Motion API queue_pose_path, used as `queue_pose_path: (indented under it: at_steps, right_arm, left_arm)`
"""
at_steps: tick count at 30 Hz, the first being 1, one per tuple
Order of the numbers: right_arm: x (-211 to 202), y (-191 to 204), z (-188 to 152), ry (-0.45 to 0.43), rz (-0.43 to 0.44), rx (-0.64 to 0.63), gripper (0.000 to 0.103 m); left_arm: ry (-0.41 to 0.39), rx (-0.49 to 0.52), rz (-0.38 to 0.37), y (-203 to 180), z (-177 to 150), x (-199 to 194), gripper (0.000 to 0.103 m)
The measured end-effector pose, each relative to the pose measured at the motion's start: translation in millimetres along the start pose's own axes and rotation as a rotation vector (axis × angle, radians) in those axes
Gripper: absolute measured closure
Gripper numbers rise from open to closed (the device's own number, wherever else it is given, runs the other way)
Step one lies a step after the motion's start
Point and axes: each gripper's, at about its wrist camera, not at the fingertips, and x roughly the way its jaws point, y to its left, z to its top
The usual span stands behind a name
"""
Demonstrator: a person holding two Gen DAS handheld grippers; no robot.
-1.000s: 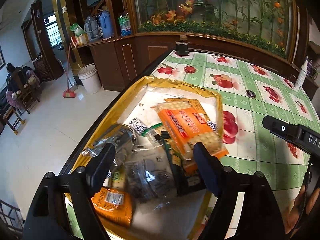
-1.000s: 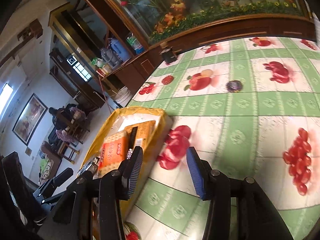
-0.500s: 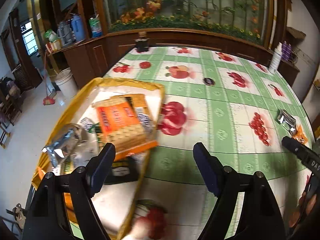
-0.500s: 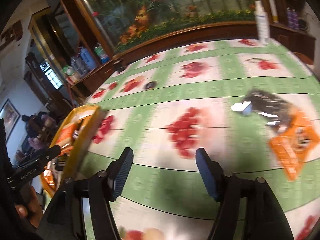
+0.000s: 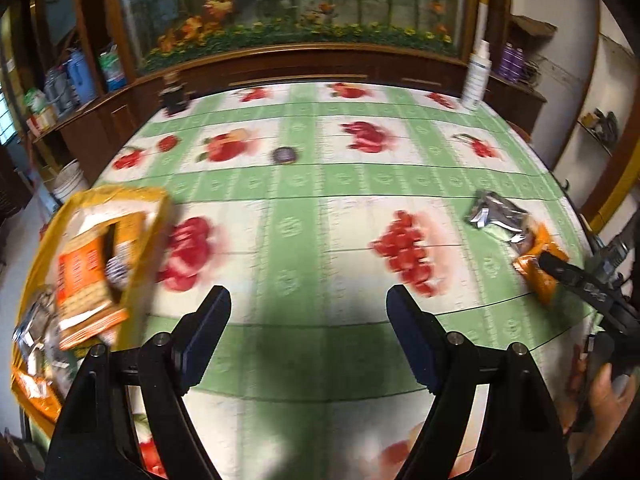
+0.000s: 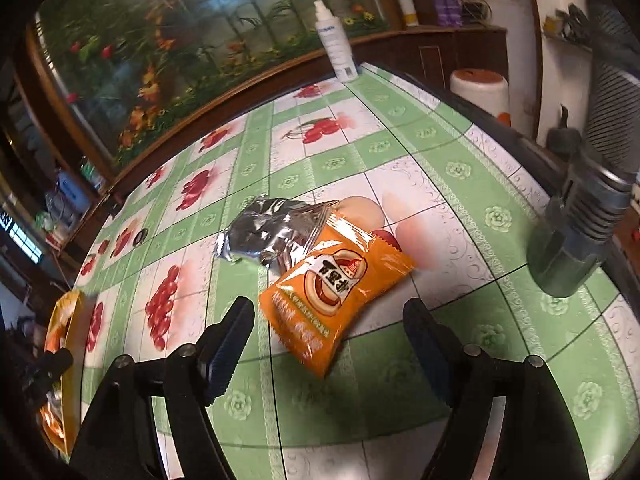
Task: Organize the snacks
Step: 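Grasp the silver foil bag with the left tool while the right tool grasps the orange snack bag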
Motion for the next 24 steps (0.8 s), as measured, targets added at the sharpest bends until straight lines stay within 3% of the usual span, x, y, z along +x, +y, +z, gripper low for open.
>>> queue_pose_path:
  at_steps: [5,7,9,11,13,17,21,24]
  right_arm:
    - [17,9,11,0.010,-0.041,-0.044,0.023]
    - [19,14,11,0.031,-0.080,-0.120,0.029]
    - [15,10,7,0.037,-0.100,-0.156,0.047]
    - [8,0,3,0.038,-0.097,-0.161,0.051]
    - [2,-8,1,0.037,-0.101,-0.162,0.062]
    - [-9,-20,-6,0.032,-0.084,-0.153,0.064]
    - [-12,-27,-5,0.026,-0.056,-0.129,0.066]
    - [-12,-28,-4,0.020,-0.050,-0.127,0.066]
  left_arm:
    - [0.021,0.031,-0.106,-46,25,10,0.023]
    - [0.031,0.028,-0.151,-65,35,15,0.023]
    - [0.042,0.022,-0.174,-82,43,24,0.023]
    - [0.073,0.002,-0.179,-100,50,38,0.023]
    - [0.119,-0.043,-0.184,-114,55,54,0.023]
    - [0.213,-0.203,-0.244,-130,60,83,0.023]
    - [0.296,-0.328,-0.203,-141,63,109,0.023]
    - [0.287,-0.302,-0.126,-154,68,116,0.018]
